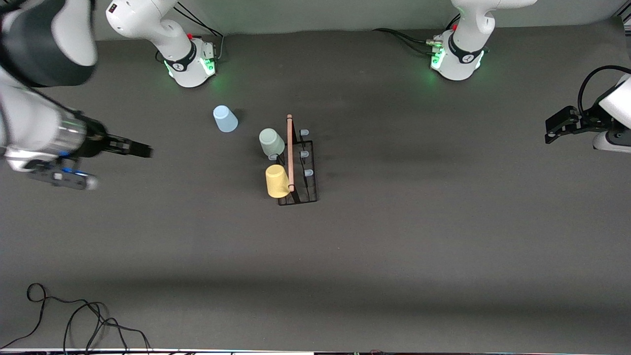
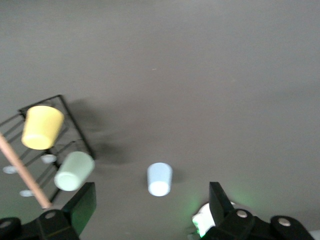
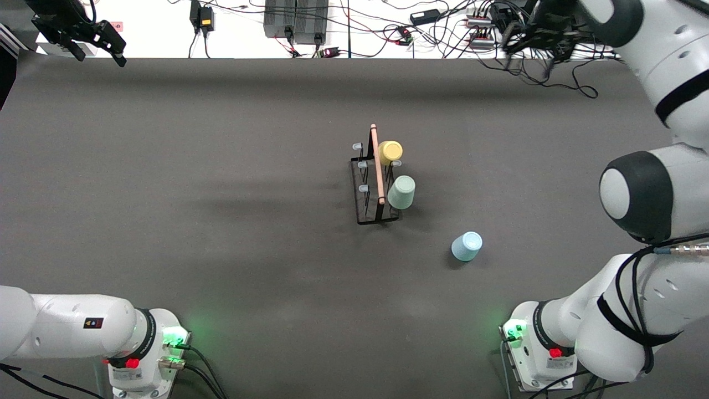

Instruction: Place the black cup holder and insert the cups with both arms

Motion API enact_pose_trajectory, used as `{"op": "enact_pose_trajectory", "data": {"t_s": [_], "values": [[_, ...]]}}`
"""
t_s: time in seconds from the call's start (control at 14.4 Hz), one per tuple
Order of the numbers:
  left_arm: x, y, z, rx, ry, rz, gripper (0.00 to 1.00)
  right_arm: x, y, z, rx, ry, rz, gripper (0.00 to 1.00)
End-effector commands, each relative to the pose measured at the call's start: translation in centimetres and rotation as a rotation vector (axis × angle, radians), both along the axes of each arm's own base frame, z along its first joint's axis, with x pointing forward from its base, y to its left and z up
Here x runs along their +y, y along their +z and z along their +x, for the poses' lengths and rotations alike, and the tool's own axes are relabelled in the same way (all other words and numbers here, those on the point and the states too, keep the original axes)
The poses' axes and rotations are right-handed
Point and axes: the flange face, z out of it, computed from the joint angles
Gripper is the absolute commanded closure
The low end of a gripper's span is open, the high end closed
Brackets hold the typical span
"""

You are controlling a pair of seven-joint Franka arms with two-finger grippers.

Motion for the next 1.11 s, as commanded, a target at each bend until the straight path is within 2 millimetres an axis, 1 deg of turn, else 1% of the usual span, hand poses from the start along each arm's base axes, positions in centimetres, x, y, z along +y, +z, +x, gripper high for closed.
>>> {"op": "enact_pose_trajectory", "data": {"t_s": [0.0,0.21,0.56,0.7,0.83,0.97,1.04], "values": [[0.1,0.4,-0.5,0.012,-0.011,-0.011,0.00,-1.5,1.9,-0.6,-0.014,0.077,-0.036,0.00],[0.0,0.3,-0.5,0.016,-0.007,-0.010,0.00,-1.7,2.3,-0.3,-0.042,0.078,-0.046,0.00],[-0.1,0.3,-0.5,0.015,-0.004,-0.010,0.00,-2.2,2.2,-0.3,-0.041,0.067,-0.051,0.00],[-0.2,0.4,-0.6,0.016,-0.005,-0.010,0.00,-2.2,2.2,-0.3,-0.041,0.067,-0.049,0.00],[-0.8,0.3,-0.6,0.023,-0.008,-0.010,0.00,-2.3,2.2,-0.3,-0.039,0.064,-0.051,0.00],[-1.0,0.1,-0.5,0.021,-0.005,-0.009,0.00,-3.4,2.0,-0.1,-0.035,0.051,-0.048,0.00],[-0.9,0.0,-0.3,0.019,-0.004,-0.009,0.00,-3.6,1.7,0.1,-0.031,0.054,-0.038,0.00]]}}
